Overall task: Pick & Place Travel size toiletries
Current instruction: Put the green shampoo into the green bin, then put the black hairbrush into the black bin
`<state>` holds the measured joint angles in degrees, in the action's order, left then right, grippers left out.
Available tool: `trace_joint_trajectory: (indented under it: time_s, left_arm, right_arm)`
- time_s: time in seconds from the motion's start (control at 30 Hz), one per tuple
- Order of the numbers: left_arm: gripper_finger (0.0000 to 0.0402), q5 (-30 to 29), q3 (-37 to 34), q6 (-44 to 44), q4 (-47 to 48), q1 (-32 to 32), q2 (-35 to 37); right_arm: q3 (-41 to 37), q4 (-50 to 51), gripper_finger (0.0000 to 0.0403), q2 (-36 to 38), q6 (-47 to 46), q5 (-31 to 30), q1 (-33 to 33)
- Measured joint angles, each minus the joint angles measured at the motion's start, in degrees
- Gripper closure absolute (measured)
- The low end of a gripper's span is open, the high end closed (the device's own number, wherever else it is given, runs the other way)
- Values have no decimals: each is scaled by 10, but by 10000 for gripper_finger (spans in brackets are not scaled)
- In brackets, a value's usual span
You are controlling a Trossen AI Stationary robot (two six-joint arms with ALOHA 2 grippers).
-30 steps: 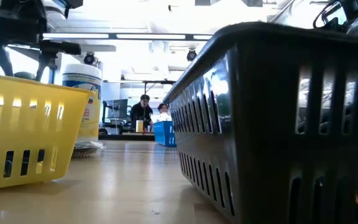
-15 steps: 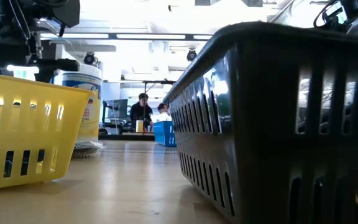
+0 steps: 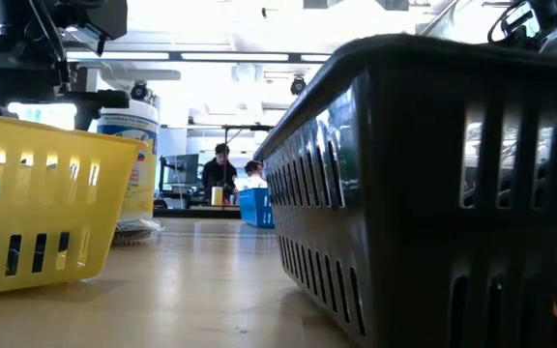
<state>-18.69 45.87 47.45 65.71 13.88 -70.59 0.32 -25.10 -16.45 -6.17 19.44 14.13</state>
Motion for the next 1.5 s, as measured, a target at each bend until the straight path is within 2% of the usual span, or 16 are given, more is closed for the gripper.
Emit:
trace_joint_trajectory:
  time_s: [0.2,0.4,0.53,0.67,0.73,0.8,0.93,1.0,1.13,1.3,1.5]
  left_arm:
    - [163,-62,0,-67,55,0,0]
    - [163,-39,17,-173,81,0,11]
    - [163,8,66,-237,12,0,42]
    - [179,63,90,-319,-136,-11,103]
    - [197,90,90,-363,-213,-26,129]
    - [221,108,89,-419,-249,-39,150]
    - [283,86,85,-557,-274,-48,175]
    - [320,63,60,-616,-321,-48,189]
    - [390,80,-40,-676,-436,-49,228]
    - [394,71,-140,-705,-520,-48,270]
    - [400,17,-189,-686,-519,-17,328]
  right_arm:
    - [0,0,398,0,-2,0,0]
    - [0,0,398,0,-3,0,0]
    - [0,0,398,0,-3,1,0]
    - [0,-2,398,0,-4,2,0]
    - [0,-2,398,0,-4,3,0]
    - [0,-3,398,0,-4,4,0]
    - [0,-7,398,0,-3,10,0]
    - [0,-7,398,0,-4,11,0]
    - [0,-7,398,0,-11,11,0]
    - [0,-9,398,-7,-15,11,0]
    - [0,-17,398,-29,-15,-35,0]
